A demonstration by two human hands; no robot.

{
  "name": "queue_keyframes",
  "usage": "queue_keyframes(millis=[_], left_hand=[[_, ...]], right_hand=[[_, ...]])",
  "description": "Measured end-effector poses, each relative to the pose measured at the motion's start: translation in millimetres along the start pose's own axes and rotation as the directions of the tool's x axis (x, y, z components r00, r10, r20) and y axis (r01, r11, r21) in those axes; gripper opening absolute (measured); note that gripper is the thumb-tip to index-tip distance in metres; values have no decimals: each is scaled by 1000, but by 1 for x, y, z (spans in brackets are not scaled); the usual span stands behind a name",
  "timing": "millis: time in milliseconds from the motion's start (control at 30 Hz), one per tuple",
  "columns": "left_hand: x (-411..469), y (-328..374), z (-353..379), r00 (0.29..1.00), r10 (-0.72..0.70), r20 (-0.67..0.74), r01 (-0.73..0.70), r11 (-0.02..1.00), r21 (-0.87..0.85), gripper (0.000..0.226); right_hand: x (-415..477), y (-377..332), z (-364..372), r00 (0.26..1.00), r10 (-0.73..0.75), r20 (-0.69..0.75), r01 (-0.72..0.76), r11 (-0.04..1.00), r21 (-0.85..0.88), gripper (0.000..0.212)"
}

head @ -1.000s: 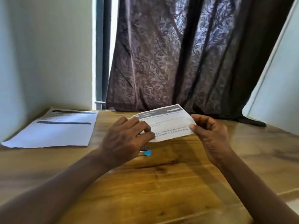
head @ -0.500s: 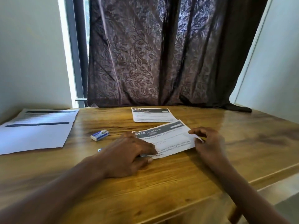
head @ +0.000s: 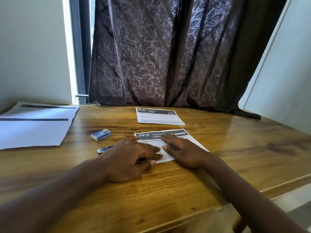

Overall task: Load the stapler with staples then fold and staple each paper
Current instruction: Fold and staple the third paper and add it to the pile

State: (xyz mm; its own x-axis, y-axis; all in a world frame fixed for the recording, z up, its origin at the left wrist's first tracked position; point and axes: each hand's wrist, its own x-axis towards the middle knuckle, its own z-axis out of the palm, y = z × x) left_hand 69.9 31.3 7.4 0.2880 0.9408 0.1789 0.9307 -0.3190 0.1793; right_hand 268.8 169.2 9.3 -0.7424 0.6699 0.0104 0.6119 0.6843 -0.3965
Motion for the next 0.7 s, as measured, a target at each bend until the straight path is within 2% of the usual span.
queue_keyframes(millis=[100,200,300,367,400,433,500,533,700], left_hand=[[0,2,-2,1000,-7,-2,7,1000,0,42],[-1,2,-2,1000,-22,-9,22,1000,-2,40],[-1,1,-2,999,-25,-22,25,1000,-14,39],[-1,1,-2,999,-32,-24,32,999,-19,39],[0,2,-3,999,-37,-27,36,999,-19,39],[0,2,-3,999,-39,-26,39,999,-17,39],[-1,3,-3,999,-37,-23,37,999,-10,39],[-1,3,-3,999,-34,-22,34,999,-7,39],[-2,1,-3,999,-29,-19,29,1000,-7,43]], right_hand=[[10,7,-3,999,22,49,-18,996,-90,57],[9,24,-12,995,99,-22,-101,987,-128,56],[-5,44,-21,959,153,-239,-173,983,-66,44],[-18,44,-21,908,62,-415,-115,988,-104,24],[-25,38,-19,890,32,-454,-69,995,-66,13],[-31,30,-17,892,33,-450,-25,999,25,7],[-40,10,-11,936,82,-344,6,969,247,13],[-41,3,-7,950,96,-297,-2,954,301,16],[-41,1,-8,950,134,-281,-54,960,274,9]])
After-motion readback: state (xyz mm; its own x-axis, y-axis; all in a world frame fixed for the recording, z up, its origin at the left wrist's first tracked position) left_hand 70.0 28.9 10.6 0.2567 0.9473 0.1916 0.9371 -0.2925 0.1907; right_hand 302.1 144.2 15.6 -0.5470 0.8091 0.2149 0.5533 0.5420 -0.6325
